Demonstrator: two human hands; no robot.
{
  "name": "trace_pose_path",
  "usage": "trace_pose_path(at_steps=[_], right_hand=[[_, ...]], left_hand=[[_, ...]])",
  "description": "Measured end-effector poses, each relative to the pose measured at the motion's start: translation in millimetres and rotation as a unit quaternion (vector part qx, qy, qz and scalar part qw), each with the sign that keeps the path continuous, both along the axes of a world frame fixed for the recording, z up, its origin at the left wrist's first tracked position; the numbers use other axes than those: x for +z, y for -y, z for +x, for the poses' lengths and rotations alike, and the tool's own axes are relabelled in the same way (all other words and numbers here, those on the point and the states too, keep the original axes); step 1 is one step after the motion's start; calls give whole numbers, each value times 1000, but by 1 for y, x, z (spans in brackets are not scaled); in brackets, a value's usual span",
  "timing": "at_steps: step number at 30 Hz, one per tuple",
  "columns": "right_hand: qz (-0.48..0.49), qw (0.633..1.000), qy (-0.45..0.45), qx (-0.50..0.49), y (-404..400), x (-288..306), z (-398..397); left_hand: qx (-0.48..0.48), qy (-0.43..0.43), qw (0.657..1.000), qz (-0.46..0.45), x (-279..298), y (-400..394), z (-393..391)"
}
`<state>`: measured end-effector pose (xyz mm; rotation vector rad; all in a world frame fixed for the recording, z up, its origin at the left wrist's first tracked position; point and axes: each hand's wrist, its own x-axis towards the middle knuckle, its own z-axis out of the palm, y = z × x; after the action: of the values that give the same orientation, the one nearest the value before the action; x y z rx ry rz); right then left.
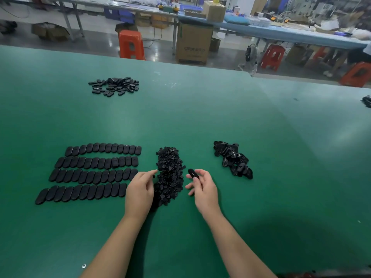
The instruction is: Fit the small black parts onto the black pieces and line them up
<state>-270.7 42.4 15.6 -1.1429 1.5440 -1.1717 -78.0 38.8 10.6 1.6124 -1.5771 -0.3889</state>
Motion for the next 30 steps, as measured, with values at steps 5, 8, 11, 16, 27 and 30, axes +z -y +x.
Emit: trace_pose_path(at_steps=[5, 8, 11, 16, 27, 30], right_hand=[[-7, 1000, -17, 2, -2, -1, 1], [-22, 999, -47, 10, -2, -4, 0], [-29, 999, -29, -1, -2, -4, 0], [-25, 999, -32, 6, -1, -5, 1], [-30, 998, -48, 26, -1, -7, 1], [-32, 998, -49, 34, -1, -7, 1]], left_hand=[[16, -21, 1000, 17, 1, 2, 1], [35, -41, 998, 39, 4, 3, 0], [48, -67, 995, 48, 8, 6, 2], [51, -356, 924, 133, 16, 13, -3], [-15, -376, 910, 172, 29, 15, -34], [-36, -181, 971, 153, 33, 15, -44]])
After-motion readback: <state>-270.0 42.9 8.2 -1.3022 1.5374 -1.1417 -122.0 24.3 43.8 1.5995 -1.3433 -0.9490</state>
